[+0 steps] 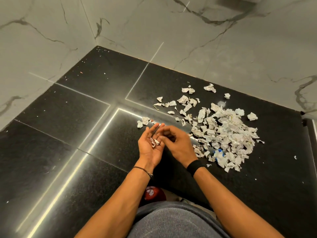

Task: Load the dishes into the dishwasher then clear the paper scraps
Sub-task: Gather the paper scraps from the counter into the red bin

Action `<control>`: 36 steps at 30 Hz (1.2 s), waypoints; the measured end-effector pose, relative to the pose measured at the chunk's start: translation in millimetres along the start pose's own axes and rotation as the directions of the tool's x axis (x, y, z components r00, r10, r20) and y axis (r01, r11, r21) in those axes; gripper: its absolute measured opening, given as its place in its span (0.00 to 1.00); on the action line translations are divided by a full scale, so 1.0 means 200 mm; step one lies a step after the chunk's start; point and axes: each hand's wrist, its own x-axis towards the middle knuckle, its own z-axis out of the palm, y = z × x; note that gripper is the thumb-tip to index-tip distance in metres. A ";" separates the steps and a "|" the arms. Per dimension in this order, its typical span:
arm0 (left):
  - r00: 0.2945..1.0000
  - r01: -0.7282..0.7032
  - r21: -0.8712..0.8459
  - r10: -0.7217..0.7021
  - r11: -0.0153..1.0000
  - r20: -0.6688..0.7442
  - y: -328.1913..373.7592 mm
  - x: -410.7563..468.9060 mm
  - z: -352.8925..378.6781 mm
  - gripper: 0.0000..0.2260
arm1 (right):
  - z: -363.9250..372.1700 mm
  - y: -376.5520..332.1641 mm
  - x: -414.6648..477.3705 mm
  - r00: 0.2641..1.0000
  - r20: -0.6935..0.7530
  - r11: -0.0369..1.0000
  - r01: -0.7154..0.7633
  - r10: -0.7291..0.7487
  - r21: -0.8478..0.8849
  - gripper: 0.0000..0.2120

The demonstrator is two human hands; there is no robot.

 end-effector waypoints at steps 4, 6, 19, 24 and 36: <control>1.000 -0.021 -0.041 0.022 0.999 0.019 0.08 0.03 0.00 0.18 | 0.04 -0.04 0.07 1.000 -0.024 0.999 0.017 -0.016 0.038 0.11; 0.999 -0.041 -0.090 0.043 0.995 0.020 0.13 0.04 0.00 0.17 | 0.05 -0.03 0.13 0.995 -0.094 0.999 0.021 -0.018 0.038 0.09; 0.981 -0.190 -0.180 0.180 0.965 -0.068 0.34 0.11 -0.08 0.16 | 0.18 0.21 0.52 0.973 0.206 0.788 0.205 -0.101 -0.581 0.07; 0.976 -0.216 -0.153 0.207 0.964 -0.074 0.32 0.10 -0.08 0.16 | 0.12 0.21 0.41 0.999 0.036 0.911 0.014 0.001 -0.412 0.05; 0.989 -0.150 -0.259 0.146 0.954 -0.035 0.30 0.08 -0.07 0.16 | 0.22 -0.11 0.32 0.995 0.085 0.998 0.062 -0.062 -0.008 0.08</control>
